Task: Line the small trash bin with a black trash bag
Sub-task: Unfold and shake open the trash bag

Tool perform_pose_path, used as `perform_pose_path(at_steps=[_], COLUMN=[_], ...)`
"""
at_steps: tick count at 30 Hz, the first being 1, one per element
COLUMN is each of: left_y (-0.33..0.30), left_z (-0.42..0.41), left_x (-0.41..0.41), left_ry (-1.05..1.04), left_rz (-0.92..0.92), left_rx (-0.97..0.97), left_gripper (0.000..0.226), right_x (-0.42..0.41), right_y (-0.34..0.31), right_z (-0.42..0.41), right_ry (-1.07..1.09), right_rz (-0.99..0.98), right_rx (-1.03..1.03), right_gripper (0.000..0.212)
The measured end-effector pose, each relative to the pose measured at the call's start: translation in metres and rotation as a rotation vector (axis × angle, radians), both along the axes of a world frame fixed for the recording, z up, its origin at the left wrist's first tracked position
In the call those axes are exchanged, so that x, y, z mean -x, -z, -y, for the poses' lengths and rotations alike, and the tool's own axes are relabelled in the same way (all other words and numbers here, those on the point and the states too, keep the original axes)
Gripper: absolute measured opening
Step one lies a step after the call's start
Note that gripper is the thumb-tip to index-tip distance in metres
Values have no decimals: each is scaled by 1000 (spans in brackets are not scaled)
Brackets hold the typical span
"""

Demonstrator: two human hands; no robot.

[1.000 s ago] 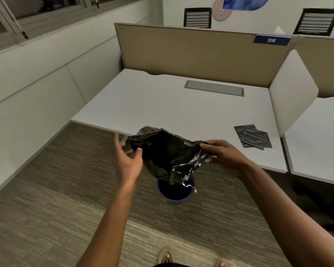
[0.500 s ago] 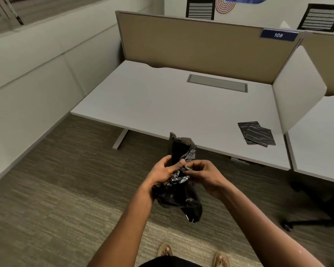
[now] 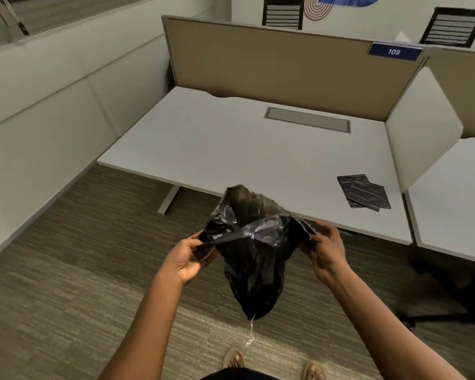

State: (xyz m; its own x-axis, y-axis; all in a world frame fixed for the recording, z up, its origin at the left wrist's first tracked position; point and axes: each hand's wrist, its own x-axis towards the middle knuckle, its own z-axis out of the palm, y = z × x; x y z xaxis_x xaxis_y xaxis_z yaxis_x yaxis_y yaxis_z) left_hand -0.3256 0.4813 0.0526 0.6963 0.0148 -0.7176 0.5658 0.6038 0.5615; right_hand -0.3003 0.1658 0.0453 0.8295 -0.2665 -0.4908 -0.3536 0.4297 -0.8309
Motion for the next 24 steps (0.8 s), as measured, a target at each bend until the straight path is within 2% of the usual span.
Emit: perform_pose_path(at_steps=[2, 4, 6, 8, 10, 12, 15, 17, 19, 21, 22, 24], left_y=[3, -2, -14, -36, -62, -89, -109, -101, -80, -47, -27, 9], left_z=[-8, -9, -6, 1, 8, 10, 5, 3, 6, 12, 15, 19], left_x=[-7, -18, -35, -50, -61, -63, -55, -49, -46, -42, -40, -31], left_ry=[4, 8, -41, -58, -84, -101, -102, -124, -146, -78, -17, 93], left_rz=[-70, -60, 58, 219, 383, 545, 664, 621, 521, 414, 359, 229], left_rx=[-60, -190, -378, -523, -583, -595, -587, -519, -534, -720, -835, -1079], left_gripper=[29, 22, 27, 44, 61, 63, 47, 38, 29, 21, 18, 5], right_x=[-2, -13, -32, -54, -70, -74, -57, -37, -17, 2, 12, 28], right_y=[4, -1, -18, -47, -83, -116, -137, -124, -88, -42, -20, 15], right_z=[2, -1, -7, -14, -21, -25, -24, -23, -18, -11, -8, 0], right_ry=[-103, -249, -360, -378, -323, -196, -4, 37, -30, -275, -458, -718], right_rz=[5, 61, 145, 255, 405, 602, 916, 1025, 1007, 843, 710, 410], right_rx=[136, 286, 453, 567, 705, 883, 1090, 1271, 1456, 1534, 1506, 1403], right_gripper=[50, 50, 55, 60, 55, 42, 34, 37, 45, 52, 49, 28])
